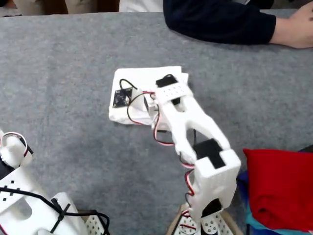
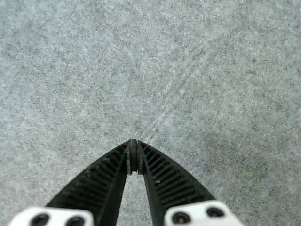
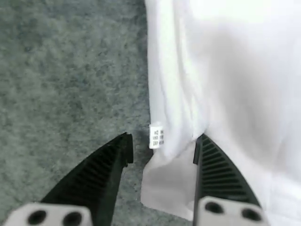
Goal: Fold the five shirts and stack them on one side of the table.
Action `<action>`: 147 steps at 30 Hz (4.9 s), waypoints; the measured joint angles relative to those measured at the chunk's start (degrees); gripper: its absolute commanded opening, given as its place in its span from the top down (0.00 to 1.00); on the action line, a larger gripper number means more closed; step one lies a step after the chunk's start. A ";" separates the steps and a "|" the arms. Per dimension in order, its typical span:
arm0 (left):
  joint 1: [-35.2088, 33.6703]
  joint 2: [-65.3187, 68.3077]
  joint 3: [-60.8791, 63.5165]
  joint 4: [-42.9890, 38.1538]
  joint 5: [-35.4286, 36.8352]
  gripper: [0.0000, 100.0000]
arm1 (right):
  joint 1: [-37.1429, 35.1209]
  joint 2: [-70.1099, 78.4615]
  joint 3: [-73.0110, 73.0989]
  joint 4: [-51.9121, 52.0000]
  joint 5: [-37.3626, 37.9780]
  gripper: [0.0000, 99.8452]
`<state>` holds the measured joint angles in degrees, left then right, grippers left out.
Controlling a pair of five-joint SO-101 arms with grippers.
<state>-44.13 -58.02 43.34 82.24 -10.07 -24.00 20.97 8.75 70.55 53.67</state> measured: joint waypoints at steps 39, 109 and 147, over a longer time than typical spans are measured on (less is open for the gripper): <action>-6.77 0.00 0.00 0.00 -7.56 0.98 | 5.19 3.60 -3.52 -2.73 -9.41 1.00; -2.90 -0.09 -1.49 0.00 -7.56 0.98 | 74.99 -15.82 -41.85 30.59 28.92 0.99; -2.90 -0.09 -1.49 0.00 -7.56 0.98 | 77.19 -32.62 -34.99 22.86 16.35 0.99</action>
<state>-47.03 -58.11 41.85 82.24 -17.63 53.19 -11.65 -26.24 93.41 70.02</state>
